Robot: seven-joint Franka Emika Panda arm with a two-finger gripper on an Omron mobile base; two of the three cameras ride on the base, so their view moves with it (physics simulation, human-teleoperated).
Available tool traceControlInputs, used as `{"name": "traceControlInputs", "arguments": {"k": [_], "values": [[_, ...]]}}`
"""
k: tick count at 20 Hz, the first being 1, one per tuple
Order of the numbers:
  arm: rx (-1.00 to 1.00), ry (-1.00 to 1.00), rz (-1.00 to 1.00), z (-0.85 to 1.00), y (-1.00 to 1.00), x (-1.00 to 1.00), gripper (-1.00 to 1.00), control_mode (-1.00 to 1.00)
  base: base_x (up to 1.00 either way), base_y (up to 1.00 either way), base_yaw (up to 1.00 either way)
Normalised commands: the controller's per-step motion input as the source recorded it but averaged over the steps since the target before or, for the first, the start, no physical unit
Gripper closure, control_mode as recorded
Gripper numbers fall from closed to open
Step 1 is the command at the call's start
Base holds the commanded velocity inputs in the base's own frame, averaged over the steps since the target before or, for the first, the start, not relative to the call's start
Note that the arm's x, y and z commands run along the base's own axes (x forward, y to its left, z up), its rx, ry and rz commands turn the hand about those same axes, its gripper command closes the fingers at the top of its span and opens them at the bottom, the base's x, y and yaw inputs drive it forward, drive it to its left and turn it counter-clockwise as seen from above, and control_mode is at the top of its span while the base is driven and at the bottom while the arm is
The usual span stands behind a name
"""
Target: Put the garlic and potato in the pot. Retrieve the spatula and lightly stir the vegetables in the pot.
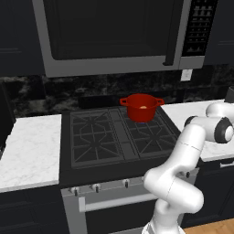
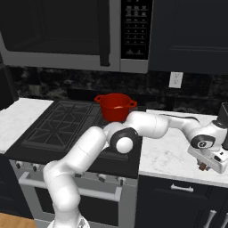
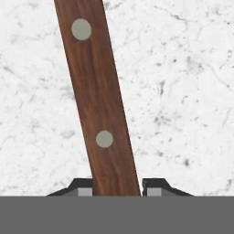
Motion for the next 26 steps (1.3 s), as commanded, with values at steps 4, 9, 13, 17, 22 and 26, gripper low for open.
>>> {"name": "traceControlInputs", "arguments": {"k": [4,9,13,17,22,26], "values": [[0.07,-0.02,0.13,0.18,0.19,-0.01,1.0,-1.0,0.0,0.0,0.0],[0.03,0.0,0.23,0.76,0.58,-0.02,1.0,-1.0,0.0,0.0,0.0],[-0.06,0.0,0.26,0.34,0.89,-0.24,1.0,-1.0,0.0,0.0,0.0],[-0.02,0.0,0.13,0.0,0.13,-0.18,1.0,-1.0,0.0,0.0,0.0],[0.0,-0.01,0.03,0.02,0.1,-0.08,1.0,-1.0,0.0,0.0,0.0],[0.0,-0.13,0.09,0.33,0.5,-0.14,1.0,-1.0,0.0,0.0,0.0]]}}
